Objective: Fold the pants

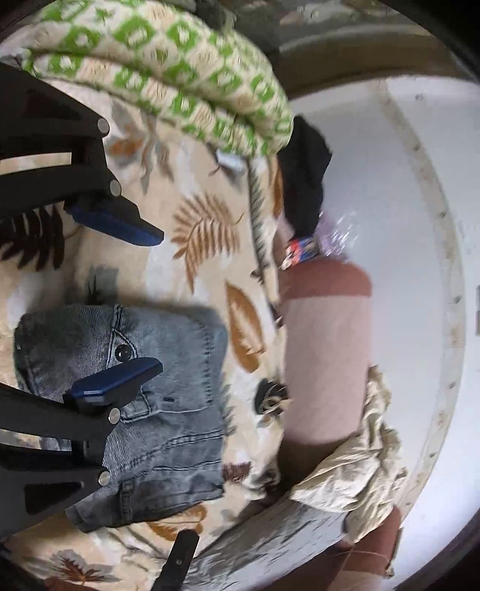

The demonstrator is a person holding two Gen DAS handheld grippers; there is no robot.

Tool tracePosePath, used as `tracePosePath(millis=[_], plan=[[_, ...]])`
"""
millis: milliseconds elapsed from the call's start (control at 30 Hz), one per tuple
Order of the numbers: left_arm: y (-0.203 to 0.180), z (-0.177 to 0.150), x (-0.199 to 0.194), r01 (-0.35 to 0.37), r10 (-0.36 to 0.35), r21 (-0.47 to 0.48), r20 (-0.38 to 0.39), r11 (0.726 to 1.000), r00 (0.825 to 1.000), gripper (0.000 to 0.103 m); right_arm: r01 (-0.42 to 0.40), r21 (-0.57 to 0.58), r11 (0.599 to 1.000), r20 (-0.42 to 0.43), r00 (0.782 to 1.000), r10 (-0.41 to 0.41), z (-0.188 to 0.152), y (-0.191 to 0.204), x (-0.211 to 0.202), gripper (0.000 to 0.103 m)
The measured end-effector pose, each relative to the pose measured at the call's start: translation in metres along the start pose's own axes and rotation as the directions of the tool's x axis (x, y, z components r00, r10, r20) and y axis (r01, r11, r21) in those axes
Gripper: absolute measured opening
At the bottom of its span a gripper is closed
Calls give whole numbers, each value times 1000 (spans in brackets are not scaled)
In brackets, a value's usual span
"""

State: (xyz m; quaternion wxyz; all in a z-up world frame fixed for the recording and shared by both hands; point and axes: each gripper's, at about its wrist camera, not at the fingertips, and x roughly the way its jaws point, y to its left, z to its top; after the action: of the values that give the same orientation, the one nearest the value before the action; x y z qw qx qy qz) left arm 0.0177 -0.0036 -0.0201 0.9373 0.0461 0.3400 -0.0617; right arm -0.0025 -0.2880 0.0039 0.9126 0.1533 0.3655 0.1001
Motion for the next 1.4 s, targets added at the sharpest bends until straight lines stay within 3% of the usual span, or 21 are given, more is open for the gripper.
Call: tracePosePath(millis=[67, 133, 433, 567, 733, 1067, 1400], plan=[[-1, -2, -15, -26, 26, 1, 22, 1000, 999, 69, 18, -37, 999, 61, 998, -16, -5, 9, -17, 53], [-3, -6, -27, -50, 49, 15, 41, 999, 998, 70, 33, -56, 998, 113, 993, -27, -10, 16, -30, 64], [-10, -21, -68, -61, 58, 32, 108, 998, 992, 74, 56, -87, 995, 222, 975, -35, -37, 36, -73, 65], [-10, -24, -68, -73, 68, 34, 128, 997, 990, 77, 50, -102, 994, 222, 975, -26, -47, 42, -74, 65], [-5, -27, -53, -114, 111, 13, 135, 993, 985, 95, 33, -109, 993, 177, 984, -14, -52, 49, -55, 65], [-4, -28, -28, -130, 127, 29, 83, 991, 988, 95, 43, -121, 992, 126, 992, -28, -55, 52, -27, 65], [-8, -30, -26, -134, 132, 35, 58, 990, 990, 95, 26, -165, 986, 122, 992, -6, -58, 63, -29, 65]])
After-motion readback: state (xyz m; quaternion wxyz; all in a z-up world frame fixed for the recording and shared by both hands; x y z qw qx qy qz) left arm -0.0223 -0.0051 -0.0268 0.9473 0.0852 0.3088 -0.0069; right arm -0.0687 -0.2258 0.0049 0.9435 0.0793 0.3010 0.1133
